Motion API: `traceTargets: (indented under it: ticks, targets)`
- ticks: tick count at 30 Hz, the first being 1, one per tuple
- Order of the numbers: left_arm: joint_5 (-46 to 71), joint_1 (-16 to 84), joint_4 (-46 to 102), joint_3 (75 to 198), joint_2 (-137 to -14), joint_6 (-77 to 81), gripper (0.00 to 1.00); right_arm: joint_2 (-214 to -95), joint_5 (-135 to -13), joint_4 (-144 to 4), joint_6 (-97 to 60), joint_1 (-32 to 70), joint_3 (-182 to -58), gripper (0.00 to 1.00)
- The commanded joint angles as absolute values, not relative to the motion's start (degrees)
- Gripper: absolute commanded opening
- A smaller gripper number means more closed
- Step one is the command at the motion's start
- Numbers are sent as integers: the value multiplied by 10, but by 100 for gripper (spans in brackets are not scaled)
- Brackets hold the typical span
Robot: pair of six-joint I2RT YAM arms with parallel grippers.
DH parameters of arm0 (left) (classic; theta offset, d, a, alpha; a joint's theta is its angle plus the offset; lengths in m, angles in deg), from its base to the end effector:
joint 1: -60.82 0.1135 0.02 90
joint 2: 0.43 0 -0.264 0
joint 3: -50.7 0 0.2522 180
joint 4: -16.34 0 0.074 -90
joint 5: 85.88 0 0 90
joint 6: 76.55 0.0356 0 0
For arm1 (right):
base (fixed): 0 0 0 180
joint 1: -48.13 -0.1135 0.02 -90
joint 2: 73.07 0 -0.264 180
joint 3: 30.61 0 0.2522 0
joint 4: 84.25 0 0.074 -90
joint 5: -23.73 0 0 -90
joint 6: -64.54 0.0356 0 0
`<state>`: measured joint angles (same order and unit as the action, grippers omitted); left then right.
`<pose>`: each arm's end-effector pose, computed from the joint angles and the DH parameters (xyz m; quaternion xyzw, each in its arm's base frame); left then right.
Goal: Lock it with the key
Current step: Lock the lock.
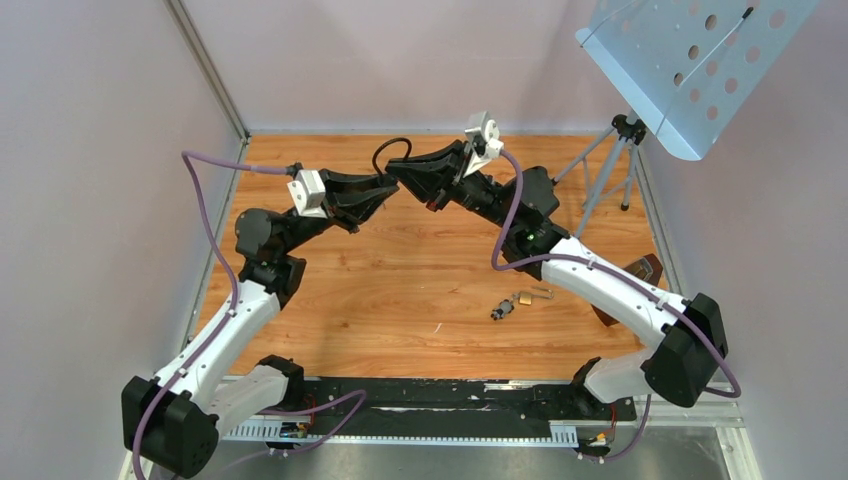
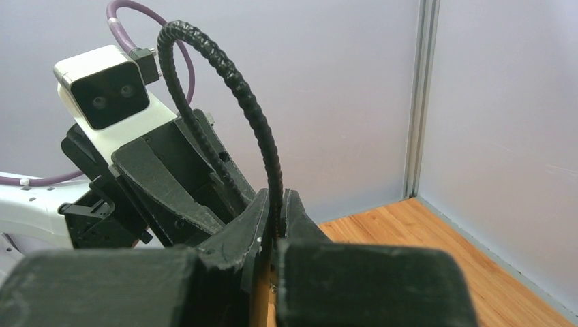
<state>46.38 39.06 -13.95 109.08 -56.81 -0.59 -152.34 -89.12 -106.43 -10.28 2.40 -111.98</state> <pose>0.1868 -0.1003 0.3957 0.3453 0.4279 -0.4166 0.7239 0.2136 0.2390 0.4260 -0.3006 0.4692 0.5100 0.6553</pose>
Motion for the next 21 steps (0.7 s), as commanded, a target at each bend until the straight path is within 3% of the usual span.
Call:
traceTargets:
  ticks: [1, 12, 21]
  targets:
    - [438, 388, -197, 1096, -569, -26, 0, -1549, -934, -1043, -129, 12, -1126, 0]
    - [326, 388, -249, 1083, -581, -72, 0, -1565, -929, -969, -189, -7, -1097, 0]
    - [275, 388, -188, 1087, -584, -122, 0, -1565, -881, -886, -162, -6, -1181, 0]
